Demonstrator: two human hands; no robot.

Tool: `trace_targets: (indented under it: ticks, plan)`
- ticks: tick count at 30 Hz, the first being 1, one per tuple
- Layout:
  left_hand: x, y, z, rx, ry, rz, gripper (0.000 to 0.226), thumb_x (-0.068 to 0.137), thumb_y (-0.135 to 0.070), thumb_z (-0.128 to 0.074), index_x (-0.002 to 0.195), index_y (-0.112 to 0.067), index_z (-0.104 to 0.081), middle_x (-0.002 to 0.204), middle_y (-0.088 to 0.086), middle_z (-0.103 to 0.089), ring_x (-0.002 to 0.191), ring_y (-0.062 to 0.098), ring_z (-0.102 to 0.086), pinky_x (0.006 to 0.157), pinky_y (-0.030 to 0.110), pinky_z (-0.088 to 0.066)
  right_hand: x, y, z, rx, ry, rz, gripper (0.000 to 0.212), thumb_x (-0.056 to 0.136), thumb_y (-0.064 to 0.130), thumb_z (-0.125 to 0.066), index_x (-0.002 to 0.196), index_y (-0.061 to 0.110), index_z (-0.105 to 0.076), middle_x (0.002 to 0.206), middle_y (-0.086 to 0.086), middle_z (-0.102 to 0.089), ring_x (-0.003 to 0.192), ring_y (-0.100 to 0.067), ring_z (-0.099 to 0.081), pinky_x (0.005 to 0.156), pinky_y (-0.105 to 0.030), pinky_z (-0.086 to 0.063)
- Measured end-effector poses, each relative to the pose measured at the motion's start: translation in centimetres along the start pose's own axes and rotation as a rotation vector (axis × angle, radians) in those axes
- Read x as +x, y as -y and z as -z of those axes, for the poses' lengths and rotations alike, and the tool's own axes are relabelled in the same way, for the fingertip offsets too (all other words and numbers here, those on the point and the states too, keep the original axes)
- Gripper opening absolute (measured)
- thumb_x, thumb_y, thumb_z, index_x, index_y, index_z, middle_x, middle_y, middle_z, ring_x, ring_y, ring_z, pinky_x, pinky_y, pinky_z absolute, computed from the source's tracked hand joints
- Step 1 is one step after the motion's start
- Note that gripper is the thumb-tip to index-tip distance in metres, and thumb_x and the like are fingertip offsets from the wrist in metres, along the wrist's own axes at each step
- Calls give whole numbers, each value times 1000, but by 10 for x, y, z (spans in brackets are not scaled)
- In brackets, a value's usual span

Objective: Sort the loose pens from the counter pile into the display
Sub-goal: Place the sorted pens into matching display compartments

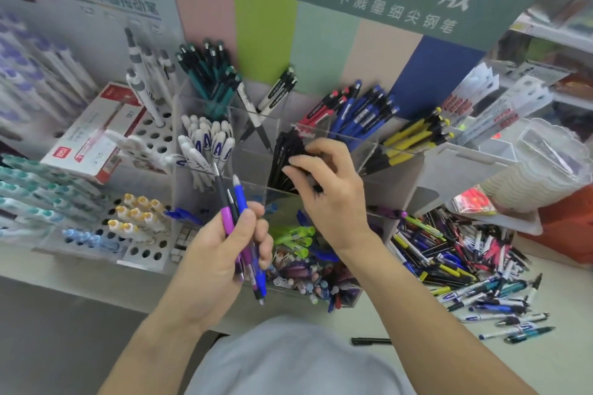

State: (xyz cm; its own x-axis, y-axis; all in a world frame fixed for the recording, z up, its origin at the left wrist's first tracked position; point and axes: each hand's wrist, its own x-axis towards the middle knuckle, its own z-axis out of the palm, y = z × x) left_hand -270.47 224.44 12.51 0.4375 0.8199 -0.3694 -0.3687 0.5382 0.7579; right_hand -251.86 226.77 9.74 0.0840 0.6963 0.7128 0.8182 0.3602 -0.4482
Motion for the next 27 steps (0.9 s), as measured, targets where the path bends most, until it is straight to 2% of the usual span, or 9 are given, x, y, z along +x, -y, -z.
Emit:
trace_targets:
  ticks: [4,7,11,12,14,16,18,23,27]
  plan:
    - [-16,12,6,-54,-19,87,20,91,-17,-51,105,-4,-59,75,11,-51,63,22,-52,54,30,-49,2,4,1,-120,124,-17,43,93,26,-74,133,17,-62,121,-8,-51,84,-16,-53,61,-33,-57]
    - [-21,17,6,-91,-49,120,23,89,-16,-52,107,-3,-60,79,13,-54,68,25,-56,64,37,-50,8,8,2,-221,111,-51,28,93,18,-72,121,14,-70,112,-7,-56,77,-15,-54,52,-35,-53]
    - [-24,20,1,-154,-98,76,20,96,-9,-46,111,-1,-58,83,16,-63,78,31,-67,74,41,-60,5,27,17,-215,-32,-127,18,94,20,-70,107,7,-70,106,-11,-56,96,-26,-56,78,-39,-51]
    - [-24,21,-1,-180,-125,50,20,99,-7,-43,112,-1,-57,84,16,-66,80,32,-70,73,39,-62,-3,37,24,-152,-34,-129,19,94,19,-70,107,5,-69,106,-10,-55,97,-26,-55,82,-36,-50]
    - [-23,22,-3,-243,-181,2,21,103,-5,-39,114,0,-56,87,19,-70,84,31,-73,69,34,-62,-24,62,38,95,79,-219,14,94,17,-69,105,10,-65,98,-2,-57,85,-19,-57,74,-28,-47]
    - [-23,24,-3,-278,-216,-35,22,103,-7,-38,117,-1,-55,97,19,-73,90,29,-74,68,31,-61,-45,81,46,342,384,-460,19,93,27,-69,109,25,-58,87,8,-62,71,-16,-59,63,-26,-48]
    - [-22,27,-1,-310,-224,-71,23,103,-7,-38,120,-2,-53,106,20,-73,97,29,-74,70,32,-61,-62,87,45,454,641,-610,29,90,31,-73,112,35,-55,89,5,-66,68,-18,-61,61,-34,-53]
    - [-18,34,7,-158,-225,-135,33,95,-19,-47,125,-5,-52,111,20,-73,104,32,-72,81,36,-61,-76,87,34,686,515,-934,23,81,17,-84,92,30,-68,84,-11,-72,67,-28,-65,67,-50,-59]
    - [-17,37,19,207,-289,-177,41,86,-35,-54,119,-10,-57,93,11,-77,84,26,-76,68,30,-62,-75,79,35,732,511,-1009,13,82,14,-84,89,21,-75,86,-11,-77,72,-24,-72,68,-37,-59]
